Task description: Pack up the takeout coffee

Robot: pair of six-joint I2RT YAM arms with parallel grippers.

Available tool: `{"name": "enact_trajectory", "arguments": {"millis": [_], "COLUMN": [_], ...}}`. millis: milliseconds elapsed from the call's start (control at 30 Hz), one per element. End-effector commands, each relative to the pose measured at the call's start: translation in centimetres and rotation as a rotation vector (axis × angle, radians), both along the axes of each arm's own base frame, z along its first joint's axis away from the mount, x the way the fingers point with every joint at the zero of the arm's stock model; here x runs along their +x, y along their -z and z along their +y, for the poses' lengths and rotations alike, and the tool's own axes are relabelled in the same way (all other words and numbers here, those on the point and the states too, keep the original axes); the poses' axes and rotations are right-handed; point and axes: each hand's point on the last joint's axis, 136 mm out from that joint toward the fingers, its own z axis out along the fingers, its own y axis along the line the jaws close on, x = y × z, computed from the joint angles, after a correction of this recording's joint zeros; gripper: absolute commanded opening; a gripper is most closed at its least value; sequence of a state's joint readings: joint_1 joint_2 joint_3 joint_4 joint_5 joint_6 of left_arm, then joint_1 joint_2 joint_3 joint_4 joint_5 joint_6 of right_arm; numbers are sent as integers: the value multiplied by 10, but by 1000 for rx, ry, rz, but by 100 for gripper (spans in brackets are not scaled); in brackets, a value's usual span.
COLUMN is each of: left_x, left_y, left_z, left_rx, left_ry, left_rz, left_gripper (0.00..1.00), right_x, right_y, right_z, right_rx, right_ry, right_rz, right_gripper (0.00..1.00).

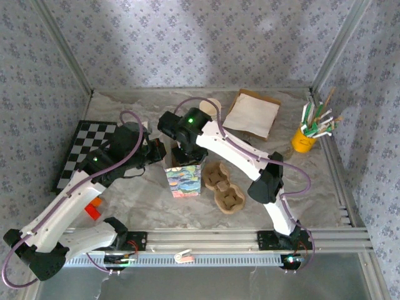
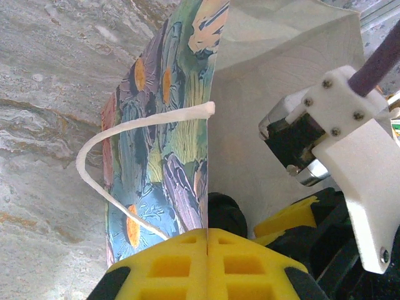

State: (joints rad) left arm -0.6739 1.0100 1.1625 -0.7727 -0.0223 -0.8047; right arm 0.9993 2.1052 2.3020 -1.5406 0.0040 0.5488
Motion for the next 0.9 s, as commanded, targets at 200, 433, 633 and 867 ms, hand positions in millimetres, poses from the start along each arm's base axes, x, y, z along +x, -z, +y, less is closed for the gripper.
{"name": "enact_trajectory", "arguments": {"millis": [200,433,633,867], "left_x": [-2,-2,-1,0], "left_y": [-4,-2,-2,0], "left_z": [4,5,5,4], "left_rx": [-2,6,6,6], "left_ry": [-6,-11,-14,-12], "left_rz": [-1,-1,0,4], "left_gripper": [0,0,0,0], "right_x": [8,6,2,-2], "right_y": [-11,-21,-29,-40], "right_z": [2,-4,-7,-13], "right_rx": [18,21,36,51], "right_ry": [-8,-6,-7,-6], "right_rz": [-38,-56,-69,-87], "right_gripper": [32,32,34,36]}}
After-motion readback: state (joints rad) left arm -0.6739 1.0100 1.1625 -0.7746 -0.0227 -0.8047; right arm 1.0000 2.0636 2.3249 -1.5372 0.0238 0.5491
